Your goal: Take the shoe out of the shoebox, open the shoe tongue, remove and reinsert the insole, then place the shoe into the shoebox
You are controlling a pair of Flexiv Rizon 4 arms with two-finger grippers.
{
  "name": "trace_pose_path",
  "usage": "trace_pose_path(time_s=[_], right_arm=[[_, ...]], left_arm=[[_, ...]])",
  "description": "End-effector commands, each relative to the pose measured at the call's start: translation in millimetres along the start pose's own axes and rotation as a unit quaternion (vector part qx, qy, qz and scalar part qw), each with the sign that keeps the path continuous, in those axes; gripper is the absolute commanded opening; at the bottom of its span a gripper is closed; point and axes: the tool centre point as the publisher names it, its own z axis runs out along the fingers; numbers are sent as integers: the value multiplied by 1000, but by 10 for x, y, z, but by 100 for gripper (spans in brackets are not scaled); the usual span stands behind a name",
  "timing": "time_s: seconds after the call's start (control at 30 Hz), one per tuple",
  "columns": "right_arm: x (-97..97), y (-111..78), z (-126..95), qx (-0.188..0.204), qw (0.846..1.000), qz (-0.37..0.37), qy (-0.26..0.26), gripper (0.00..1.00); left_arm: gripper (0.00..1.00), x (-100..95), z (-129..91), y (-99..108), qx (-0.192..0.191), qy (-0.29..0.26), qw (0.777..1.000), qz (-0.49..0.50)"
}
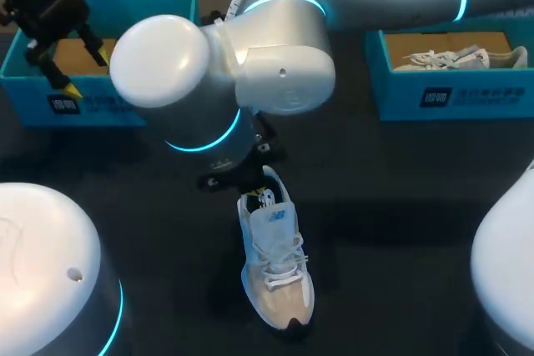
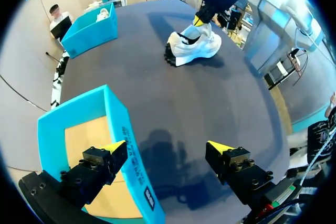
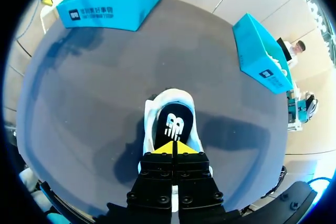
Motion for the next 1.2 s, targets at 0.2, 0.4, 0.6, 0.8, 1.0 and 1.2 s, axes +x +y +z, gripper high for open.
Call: trace_pose_path(time_s=[0.2,0.4,0.6,0.8,1.0,1.2], right_arm=[[58,-59,200,-13,1000,15,-8,0],[49,-112,369,-21,999,16,-22,0],[30,-98,422,-23,998,12,-61,0],[4,-93,532,0,997,13,-80,0],[-5,-150,680,23,996,23,-88,0],[-20,-232,739,34,993,35,-108,0]], left_arm=[[100,38,6,-8,-2,-4,1000,1],[100,38,6,-8,-2,-4,1000,1],[100,38,6,-8,-2,-4,1000,1],[100,38,6,-8,-2,-4,1000,1],[100,38,6,-8,-2,-4,1000,1],[100,38,6,-8,-2,-4,1000,1]])
